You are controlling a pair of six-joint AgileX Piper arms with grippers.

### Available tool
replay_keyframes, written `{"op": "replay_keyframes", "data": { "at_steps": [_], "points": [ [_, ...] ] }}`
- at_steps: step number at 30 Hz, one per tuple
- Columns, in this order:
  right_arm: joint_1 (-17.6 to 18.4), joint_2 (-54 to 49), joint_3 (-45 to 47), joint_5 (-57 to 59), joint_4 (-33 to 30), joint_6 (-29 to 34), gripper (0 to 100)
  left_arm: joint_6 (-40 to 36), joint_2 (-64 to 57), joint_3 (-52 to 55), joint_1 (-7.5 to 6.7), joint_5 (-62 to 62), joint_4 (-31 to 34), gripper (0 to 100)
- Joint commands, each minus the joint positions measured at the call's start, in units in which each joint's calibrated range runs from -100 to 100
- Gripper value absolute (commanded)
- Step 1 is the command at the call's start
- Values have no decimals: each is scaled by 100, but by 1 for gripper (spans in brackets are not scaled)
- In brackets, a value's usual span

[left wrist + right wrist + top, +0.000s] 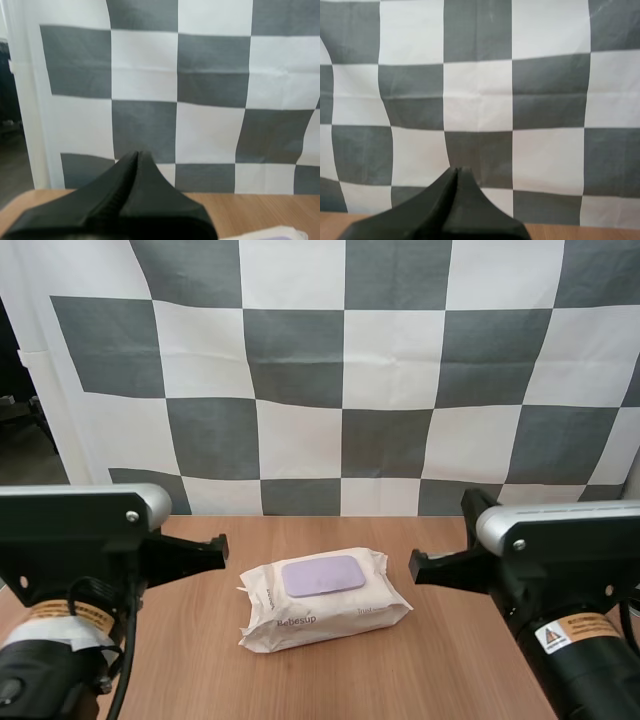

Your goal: Open the wet wipes lid

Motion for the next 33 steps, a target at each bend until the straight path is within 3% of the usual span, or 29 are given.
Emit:
{"op": "replay_keyframes", "data": {
  "at_steps": [1, 10, 14, 18, 21, 27, 33],
  "points": [
    [-2, -1, -565, 381, 7, -1, 0, 1, 0, -536, -6, 520, 65, 0],
    [-2, -1, -879, 1042, 242, -32, 0, 124, 0, -852, -6, 955, 66, 0],
    [-2, -1, -1302, 2445, 103, -369, 0, 1763, 0, -852, -6, 2000, -533, 0],
    [-2, 225, -1627, 3184, 72, -378, 0, 2815, 71, -852, -6, 2979, -1503, 0],
    [-2, 499, -1844, 3421, 33, -522, 0, 3396, 348, -852, -6, 3423, -2024, 0],
    [-2, 1091, -2214, 4069, 43, -1241, 0, 4020, 1316, -1001, -6, 4167, -2139, 0],
    [-2, 1715, -2570, 4499, 67, -1411, 0, 4603, 2581, -1001, -6, 3677, -2476, 0]
  ]
}}
